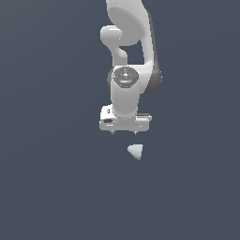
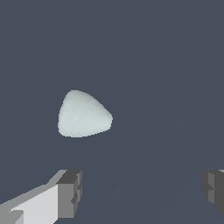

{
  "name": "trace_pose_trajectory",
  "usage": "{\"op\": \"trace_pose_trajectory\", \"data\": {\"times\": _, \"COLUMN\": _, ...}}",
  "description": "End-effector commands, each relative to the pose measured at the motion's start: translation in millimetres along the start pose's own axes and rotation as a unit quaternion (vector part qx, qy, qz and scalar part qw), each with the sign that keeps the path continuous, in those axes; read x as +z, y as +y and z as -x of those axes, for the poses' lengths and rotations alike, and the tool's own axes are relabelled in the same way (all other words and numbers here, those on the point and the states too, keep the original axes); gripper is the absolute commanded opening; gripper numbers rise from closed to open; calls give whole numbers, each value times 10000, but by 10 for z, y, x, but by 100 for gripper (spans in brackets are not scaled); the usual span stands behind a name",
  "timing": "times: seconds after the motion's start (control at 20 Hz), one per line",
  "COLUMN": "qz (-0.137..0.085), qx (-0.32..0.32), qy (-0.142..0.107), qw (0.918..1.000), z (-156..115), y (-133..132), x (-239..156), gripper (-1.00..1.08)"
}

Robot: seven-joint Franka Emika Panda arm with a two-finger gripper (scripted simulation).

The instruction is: Pick up the object and move it to a goal position.

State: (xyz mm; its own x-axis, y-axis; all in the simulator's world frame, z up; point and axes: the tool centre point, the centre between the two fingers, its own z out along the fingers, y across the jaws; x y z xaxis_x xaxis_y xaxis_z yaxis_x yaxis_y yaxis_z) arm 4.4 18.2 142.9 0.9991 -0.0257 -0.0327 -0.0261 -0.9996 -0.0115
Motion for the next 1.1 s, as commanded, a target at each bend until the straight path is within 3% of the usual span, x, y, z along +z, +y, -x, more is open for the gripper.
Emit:
{"op": "trace_pose_trajectory", "data": {"times": 0.0, "qz": 4, "qx": 155, "qy": 18, "qw": 9999, "z": -52, "y": -71, "x": 62, "gripper": 100}}
{"op": "trace_pose_trajectory", "data": {"times": 0.55, "qz": 30, "qx": 967, "qy": 130, "qw": 9952, "z": -296, "y": -441, "x": 396, "gripper": 100}}
{"op": "trace_pose_trajectory", "data": {"times": 1.05, "qz": 37, "qx": 1219, "qy": 169, "qw": 9924, "z": -362, "y": -564, "x": 508, "gripper": 100}}
